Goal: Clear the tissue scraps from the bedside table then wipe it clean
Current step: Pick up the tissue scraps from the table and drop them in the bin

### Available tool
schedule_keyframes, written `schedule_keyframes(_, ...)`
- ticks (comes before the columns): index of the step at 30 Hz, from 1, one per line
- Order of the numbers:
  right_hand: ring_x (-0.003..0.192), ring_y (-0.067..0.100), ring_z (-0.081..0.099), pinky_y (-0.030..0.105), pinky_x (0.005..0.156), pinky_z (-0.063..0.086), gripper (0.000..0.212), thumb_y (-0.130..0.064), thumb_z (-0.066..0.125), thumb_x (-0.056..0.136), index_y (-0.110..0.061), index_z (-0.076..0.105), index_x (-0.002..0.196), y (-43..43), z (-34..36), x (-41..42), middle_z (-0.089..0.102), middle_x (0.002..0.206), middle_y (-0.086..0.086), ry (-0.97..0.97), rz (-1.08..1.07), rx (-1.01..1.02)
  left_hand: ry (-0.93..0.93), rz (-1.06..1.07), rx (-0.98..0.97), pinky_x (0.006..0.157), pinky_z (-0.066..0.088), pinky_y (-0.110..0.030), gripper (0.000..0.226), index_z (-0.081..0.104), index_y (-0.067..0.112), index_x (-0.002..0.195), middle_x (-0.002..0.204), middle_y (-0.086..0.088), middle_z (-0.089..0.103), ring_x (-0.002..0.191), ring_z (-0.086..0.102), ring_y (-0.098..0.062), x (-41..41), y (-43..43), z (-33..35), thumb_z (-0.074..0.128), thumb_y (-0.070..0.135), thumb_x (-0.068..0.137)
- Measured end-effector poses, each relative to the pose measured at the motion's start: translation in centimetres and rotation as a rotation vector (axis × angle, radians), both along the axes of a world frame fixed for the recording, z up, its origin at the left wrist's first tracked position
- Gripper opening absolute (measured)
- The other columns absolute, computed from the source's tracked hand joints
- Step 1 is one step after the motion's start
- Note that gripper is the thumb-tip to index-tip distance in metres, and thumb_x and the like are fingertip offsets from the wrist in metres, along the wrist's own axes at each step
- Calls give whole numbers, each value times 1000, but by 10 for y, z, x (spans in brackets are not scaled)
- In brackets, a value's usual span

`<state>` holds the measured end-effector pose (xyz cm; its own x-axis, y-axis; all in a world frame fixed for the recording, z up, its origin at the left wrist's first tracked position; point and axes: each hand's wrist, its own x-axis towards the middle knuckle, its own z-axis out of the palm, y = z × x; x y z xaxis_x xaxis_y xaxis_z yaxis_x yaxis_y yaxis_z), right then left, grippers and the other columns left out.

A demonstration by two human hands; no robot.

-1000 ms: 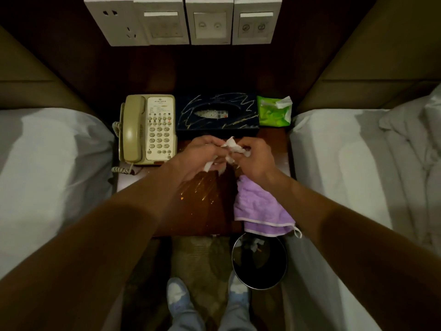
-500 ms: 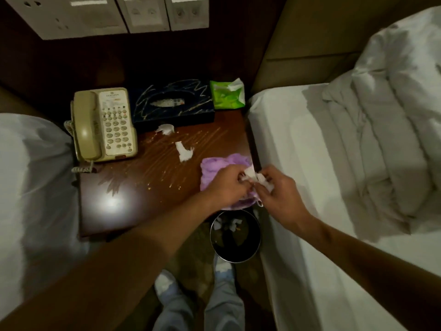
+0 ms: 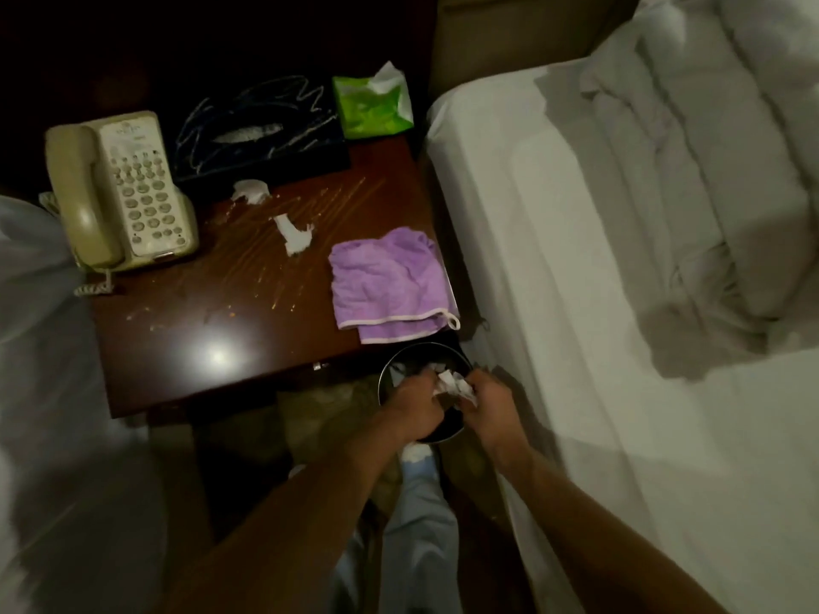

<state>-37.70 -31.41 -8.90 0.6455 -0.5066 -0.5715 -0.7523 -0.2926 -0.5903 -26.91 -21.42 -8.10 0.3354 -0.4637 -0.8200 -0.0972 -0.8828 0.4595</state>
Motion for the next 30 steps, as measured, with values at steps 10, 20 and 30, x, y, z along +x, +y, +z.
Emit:
schedule_keyframes(10, 127, 36, 57, 34, 103, 43, 55, -18, 70, 91, -1, 49, 138, 3, -49, 13, 59, 137, 22, 285, 4, 103, 60, -1, 157, 117, 37, -39, 51, 43, 15, 152, 156, -17, 44, 141, 46, -34, 11, -17, -37, 52, 24, 103)
schedule_keyframes(20, 79, 19, 60, 33, 73, 49, 17, -2, 65, 84, -13, 61, 95, -20, 9, 47, 61, 89, 3, -196, -133, -187, -145, -57, -115, 77, 53, -37, 19, 57, 30, 83, 93, 0, 69, 89, 66, -21, 38, -20, 7, 50, 37, 100)
schedule_keyframes(30, 79, 6, 58, 10, 66, 42, 6, -15, 65, 96, -18, 59, 96, -40, 128, 131, 55, 94, -6, -548, -70, -329, -474, 11, -502, 57, 39, -17, 1, 61, 27, 99, 80, 10, 63, 67, 57, -4, 115, -21, 110, 60, 26, 99)
